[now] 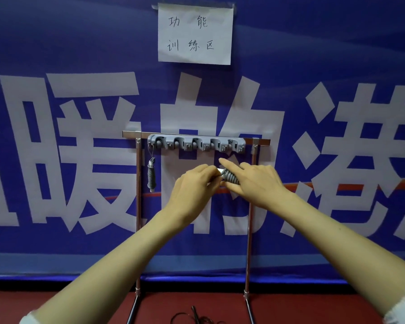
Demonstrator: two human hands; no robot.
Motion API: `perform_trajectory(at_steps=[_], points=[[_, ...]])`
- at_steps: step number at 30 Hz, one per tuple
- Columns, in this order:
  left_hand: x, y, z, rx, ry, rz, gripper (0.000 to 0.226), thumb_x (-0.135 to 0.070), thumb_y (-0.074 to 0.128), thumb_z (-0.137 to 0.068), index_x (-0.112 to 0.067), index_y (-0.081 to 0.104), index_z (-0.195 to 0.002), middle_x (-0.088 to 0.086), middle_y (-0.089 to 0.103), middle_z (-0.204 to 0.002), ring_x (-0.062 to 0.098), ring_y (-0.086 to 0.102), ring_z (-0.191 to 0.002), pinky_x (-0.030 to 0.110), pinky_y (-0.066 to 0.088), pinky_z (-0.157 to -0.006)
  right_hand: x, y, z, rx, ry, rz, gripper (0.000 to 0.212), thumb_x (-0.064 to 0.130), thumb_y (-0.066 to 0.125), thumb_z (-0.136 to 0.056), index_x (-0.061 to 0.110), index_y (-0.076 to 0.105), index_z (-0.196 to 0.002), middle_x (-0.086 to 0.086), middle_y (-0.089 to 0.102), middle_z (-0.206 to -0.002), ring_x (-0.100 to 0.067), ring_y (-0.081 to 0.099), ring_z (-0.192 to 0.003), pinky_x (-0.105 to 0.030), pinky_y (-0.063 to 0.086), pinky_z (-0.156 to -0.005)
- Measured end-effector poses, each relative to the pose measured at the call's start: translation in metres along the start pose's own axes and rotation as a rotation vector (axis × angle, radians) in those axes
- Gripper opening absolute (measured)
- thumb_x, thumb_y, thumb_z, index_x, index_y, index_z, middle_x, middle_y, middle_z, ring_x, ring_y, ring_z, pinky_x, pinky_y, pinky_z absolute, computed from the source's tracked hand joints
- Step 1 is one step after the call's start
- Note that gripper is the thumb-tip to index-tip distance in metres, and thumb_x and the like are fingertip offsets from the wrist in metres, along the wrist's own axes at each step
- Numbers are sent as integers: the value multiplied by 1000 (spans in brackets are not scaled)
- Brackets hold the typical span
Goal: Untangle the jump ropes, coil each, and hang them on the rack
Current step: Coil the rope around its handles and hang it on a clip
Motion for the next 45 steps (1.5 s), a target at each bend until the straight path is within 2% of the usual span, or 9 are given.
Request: perform_trajectory(at_steps=[5,8,13,18,22,28,33,41,45], points=[[-18,-4,1,-59,345,-289,31,-25,42,-89,-7,63,-75,4,53,-66,20,49,-52,22,23,-38,2,7,-6,38,50,-54,78,67,26,-93,24,4,-154,-4,64,-106,-23,64,-88,-33,42,-62],[-12,-4,2,-73,405,-285,29,-24,43,-92,-7,65,-84,6,61,-77,20,56,-58,24,37,-36,4,1,-4,-30,7,-63,64,62,23,-96,34,14,-152,-1,61,-109,-21,63,-89,-29,39,-62],[15,4,9,11,-458,800,3,-14,66,-90,-12,64,-91,3,70,-85,13,68,-76,27,58,-69,3,-10,-4,-304,-21,-81,57,51,33,-93,19,56,-134,-8,61,-76,-22,59,-52,-25,32,-40],[11,27,21,438,-1041,1423,15,-24,65,-84,-11,62,-88,-3,57,-69,2,35,-43,12,32,-42,5,-13,-2,-462,-90,-77,54,45,36,-89,14,64,-123,-7,55,-66,-20,52,-43,-21,29,-34],[8,29,21,600,-1021,1433,47,-44,44,-98,-12,73,-82,-3,53,-70,5,32,-51,16,29,-47,2,-18,0,-515,-125,-61,51,44,38,-91,14,60,-127,-9,55,-70,-21,52,-47,-24,36,-34],[16,29,24,558,-970,1392,18,-31,63,-85,-18,73,-77,-4,60,-70,8,48,-68,24,34,-70,4,-28,1,-518,-152,-60,52,45,38,-91,13,60,-126,-9,55,-70,-20,52,-48,-25,38,-33],[37,17,22,352,-872,1015,30,-42,78,-63,-16,67,-72,0,57,-66,24,49,-76,22,33,-60,4,-24,4,-282,-79,-294,51,59,34,-89,26,45,-127,-1,59,-77,-20,59,-57,-31,47,-46],[28,20,18,254,-731,1172,20,-32,72,-74,-19,78,-88,10,62,-87,20,43,-76,24,35,-66,4,-17,4,90,12,-891,33,44,60,-90,24,48,-113,-1,64,-77,-13,61,-61,-28,51,-55],[21,22,15,238,-713,1227,21,-26,67,-77,-20,79,-93,-3,64,-79,8,40,-64,27,36,-75,7,-18,3,161,121,-1046,68,75,43,-78,11,60,-93,-1,59,-65,-14,55,-53,-26,46,-53]])
Point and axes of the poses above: each hand's wrist, its own z-axis away from the middle knuckle, its own y-axis out of the palm, x = y × z, the point moved 6 cm from there along -z, towards the middle knuckle
